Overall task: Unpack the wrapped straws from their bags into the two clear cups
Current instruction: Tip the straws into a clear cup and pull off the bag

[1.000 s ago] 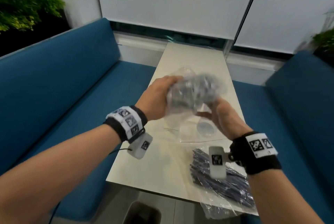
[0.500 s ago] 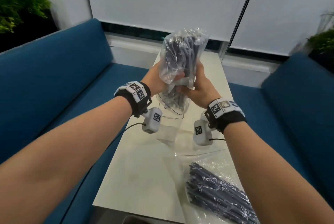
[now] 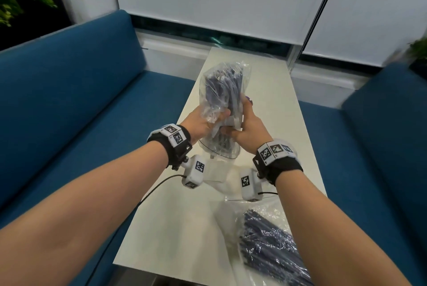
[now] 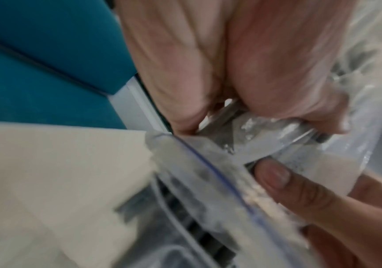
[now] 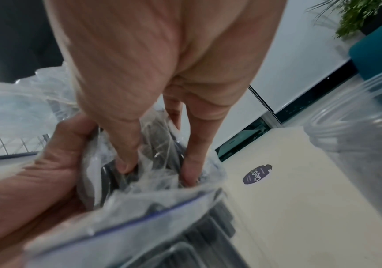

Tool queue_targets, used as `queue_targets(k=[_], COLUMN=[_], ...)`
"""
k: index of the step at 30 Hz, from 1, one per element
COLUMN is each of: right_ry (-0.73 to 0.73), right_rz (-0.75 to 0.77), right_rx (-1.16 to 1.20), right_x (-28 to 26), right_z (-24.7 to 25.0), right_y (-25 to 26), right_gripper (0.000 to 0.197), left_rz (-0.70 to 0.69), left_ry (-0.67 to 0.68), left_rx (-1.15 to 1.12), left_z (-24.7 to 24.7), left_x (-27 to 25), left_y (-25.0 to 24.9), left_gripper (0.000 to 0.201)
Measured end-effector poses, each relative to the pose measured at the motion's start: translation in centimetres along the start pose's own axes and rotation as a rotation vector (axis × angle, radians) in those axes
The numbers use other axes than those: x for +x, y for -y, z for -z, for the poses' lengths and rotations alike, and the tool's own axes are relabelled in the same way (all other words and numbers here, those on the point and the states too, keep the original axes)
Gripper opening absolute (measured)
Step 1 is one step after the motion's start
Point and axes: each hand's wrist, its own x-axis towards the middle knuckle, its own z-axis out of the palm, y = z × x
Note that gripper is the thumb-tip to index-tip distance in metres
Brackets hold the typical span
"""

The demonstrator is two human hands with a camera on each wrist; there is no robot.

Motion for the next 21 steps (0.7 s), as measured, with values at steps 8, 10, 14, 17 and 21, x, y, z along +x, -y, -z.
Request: queue_targets(k=[8,10,14,17,21], right_ry=[0.0,-0.086,-0.042,-0.125,-0.098], right_rz=[-0.025,-0.065,-0.098,-0.078,-0.058], right_rx=[0.046,0.109,-0.022,0.103,0.066], right_x=[-0.3,-0.3,-0.5,-0.5,0.2], right_z=[1.9,2.3,2.8,4.0,4.4], right_y=[0.9,0.8,0.8,1.7,2.5], right_gripper=[0.079,0.06,0.068,0.075,0.022], left_rz=[0.066,0.024,0.049,0.057,0.093], left_ry=[-0.19,-0.165,-0.021,-0.013,-0.027], left_rx=[0.496,0.475,0.275,0.011,0.302], left_z=[2.1,2.4,2.5,2.8,2.7], left_x=[1.1,0.7,-0.7,-1.0,-0.7], left_y=[-0.2,-0.8,-1.3,-2.3,-3.0], left_gripper=[0.072,0.084,0.087,0.069,0.043])
